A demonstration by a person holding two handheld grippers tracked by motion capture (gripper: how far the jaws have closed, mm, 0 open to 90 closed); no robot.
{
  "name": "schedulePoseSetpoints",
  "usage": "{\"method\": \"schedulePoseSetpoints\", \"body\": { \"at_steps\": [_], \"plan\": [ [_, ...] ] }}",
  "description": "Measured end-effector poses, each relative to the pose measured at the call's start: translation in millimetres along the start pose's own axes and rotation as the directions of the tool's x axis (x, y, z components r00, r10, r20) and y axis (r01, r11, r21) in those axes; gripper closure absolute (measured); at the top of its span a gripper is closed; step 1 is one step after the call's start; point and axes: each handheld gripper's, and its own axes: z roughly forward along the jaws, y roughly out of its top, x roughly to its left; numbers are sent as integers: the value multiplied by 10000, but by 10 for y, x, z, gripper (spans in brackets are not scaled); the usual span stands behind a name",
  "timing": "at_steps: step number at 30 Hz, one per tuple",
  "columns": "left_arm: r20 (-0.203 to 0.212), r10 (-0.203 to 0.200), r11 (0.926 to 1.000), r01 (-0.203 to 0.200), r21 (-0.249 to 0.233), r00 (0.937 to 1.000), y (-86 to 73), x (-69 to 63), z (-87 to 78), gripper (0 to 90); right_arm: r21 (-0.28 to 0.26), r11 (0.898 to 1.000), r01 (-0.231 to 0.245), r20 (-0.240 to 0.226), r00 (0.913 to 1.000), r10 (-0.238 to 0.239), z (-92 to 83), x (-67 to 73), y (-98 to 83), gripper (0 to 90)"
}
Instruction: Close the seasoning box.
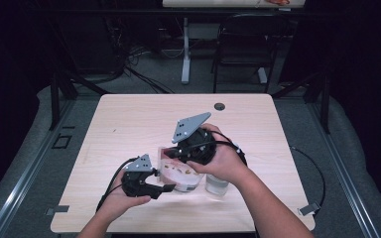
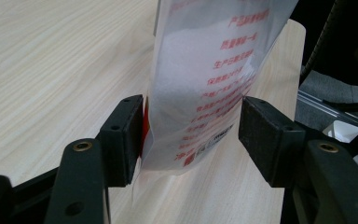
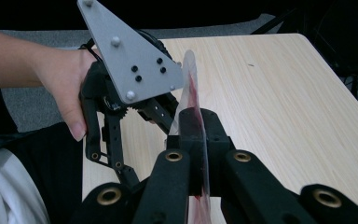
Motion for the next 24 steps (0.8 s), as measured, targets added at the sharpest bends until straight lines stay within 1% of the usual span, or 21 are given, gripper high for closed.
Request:
{"method": "schedulePoseSetpoints", "body": {
  "at_steps": [3,7,11,15,17,20,21,24],
  "plan": [
    [41,15,10000,-15,60,10000,-13,4,26,401,-63,10000,3,-13,10000,-3,2,4,3,898],
    [153,-4,10000,5,-66,9999,-44,20,67,394,11,10000,27,-44,10000,-27,4,11,5,898],
    [73,21,10000,-21,-31,10000,-63,20,96,378,-65,10000,-23,-103,9999,22,7,7,3,898],
    [288,-116,9999,116,-6,9995,-103,45,154,360,-179,9998,-25,-119,9999,23,-11,3,9,897],
    [325,-99,9999,99,23,9994,-111,46,172,360,-184,9998,26,-141,9999,-29,-8,11,13,897],
    [271,-9,10000,7,97,9996,-122,40,198,362,-200,9998,28,-124,9999,-30,-11,12,14,898],
    [179,103,9999,-105,90,9998,-123,32,204,364,-199,9998,23,-129,9999,-26,-14,10,14,897],
    [130,175,9998,-175,-17,9998,-127,26,198,403,-219,9998,12,-131,9999,-15,-32,5,9,897]
  ]
}}
